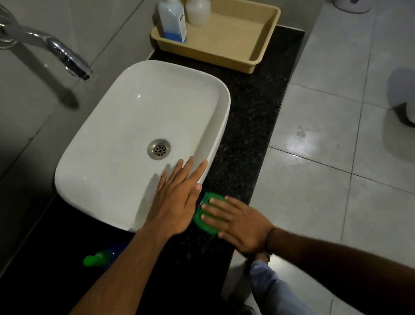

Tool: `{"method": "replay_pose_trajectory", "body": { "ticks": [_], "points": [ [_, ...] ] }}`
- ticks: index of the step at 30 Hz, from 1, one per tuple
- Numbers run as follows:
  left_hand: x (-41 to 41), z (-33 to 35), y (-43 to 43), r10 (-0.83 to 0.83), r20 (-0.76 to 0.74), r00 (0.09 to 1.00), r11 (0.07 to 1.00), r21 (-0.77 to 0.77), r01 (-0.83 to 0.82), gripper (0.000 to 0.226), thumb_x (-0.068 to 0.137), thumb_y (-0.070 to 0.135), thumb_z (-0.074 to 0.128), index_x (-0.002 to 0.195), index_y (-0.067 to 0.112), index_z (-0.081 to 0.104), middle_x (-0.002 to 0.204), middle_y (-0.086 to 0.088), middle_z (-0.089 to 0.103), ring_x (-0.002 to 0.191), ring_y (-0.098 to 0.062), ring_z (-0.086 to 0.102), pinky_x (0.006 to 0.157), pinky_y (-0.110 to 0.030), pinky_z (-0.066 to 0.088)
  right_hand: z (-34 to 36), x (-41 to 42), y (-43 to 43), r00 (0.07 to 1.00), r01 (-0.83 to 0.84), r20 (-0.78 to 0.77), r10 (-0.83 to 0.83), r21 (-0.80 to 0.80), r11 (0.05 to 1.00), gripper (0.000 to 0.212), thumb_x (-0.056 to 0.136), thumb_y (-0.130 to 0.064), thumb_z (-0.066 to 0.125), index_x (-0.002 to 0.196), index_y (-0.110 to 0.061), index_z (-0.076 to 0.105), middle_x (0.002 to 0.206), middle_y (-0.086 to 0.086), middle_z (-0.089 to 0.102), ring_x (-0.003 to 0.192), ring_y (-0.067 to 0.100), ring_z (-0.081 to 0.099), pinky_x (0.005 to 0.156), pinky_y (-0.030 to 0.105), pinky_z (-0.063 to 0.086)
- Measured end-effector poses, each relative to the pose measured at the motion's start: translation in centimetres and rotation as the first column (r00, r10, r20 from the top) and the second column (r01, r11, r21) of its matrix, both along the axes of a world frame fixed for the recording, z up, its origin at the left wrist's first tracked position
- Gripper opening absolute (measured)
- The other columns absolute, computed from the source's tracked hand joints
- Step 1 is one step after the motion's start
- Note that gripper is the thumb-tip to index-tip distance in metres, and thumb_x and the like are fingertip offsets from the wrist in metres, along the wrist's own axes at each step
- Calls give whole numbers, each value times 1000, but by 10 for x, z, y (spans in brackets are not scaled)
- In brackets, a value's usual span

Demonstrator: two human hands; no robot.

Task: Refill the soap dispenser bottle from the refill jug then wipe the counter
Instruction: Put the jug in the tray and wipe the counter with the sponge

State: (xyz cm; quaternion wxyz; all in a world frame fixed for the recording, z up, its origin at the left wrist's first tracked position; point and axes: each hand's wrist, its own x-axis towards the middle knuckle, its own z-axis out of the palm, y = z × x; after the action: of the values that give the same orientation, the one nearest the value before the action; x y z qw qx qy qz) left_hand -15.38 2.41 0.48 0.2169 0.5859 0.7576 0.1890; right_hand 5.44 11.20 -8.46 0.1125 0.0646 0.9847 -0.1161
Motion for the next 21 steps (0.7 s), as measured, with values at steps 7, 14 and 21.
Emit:
{"method": "replay_pose_trajectory", "body": {
  "ticks": [7, 14, 21],
  "points": [
    [-1, -4, 9, -19, -35, 999, 1000, -11, 19, 59, 107, 31, 28, 156, 54, 7, 171, 15, 7, 158, -7, -1, 126, -41, -3, -2, -26, -9, 988, 141, -60, -143, -26, 990, 63, 103, -43, 31, 162, -27, 15, 171, 2, 12, 158, 25, 1, 127, 50, 7],
    [4, 3, 64, -32, -66, 997, 999, -36, 30, 57, 109, 29, 27, 161, 42, 8, 173, 9, 4, 159, -15, -1, 129, -47, 5, -15, 1, 62, 997, 21, -70, -21, 1, 1000, 60, 106, -43, 31, 162, -29, 12, 171, -2, 10, 158, 20, -1, 127, 47, 6],
    [6, -3, 106, -13, -95, 995, 999, -32, 10, 59, 109, 28, 31, 161, 39, 7, 173, 6, 3, 160, -17, -1, 125, -47, 2, 0, -52, 146, 943, 329, -60, -327, 35, 944, 60, 104, -45, 27, 161, -27, 20, 169, 2, 20, 158, 25, 8, 127, 50, 13]
  ]
}}
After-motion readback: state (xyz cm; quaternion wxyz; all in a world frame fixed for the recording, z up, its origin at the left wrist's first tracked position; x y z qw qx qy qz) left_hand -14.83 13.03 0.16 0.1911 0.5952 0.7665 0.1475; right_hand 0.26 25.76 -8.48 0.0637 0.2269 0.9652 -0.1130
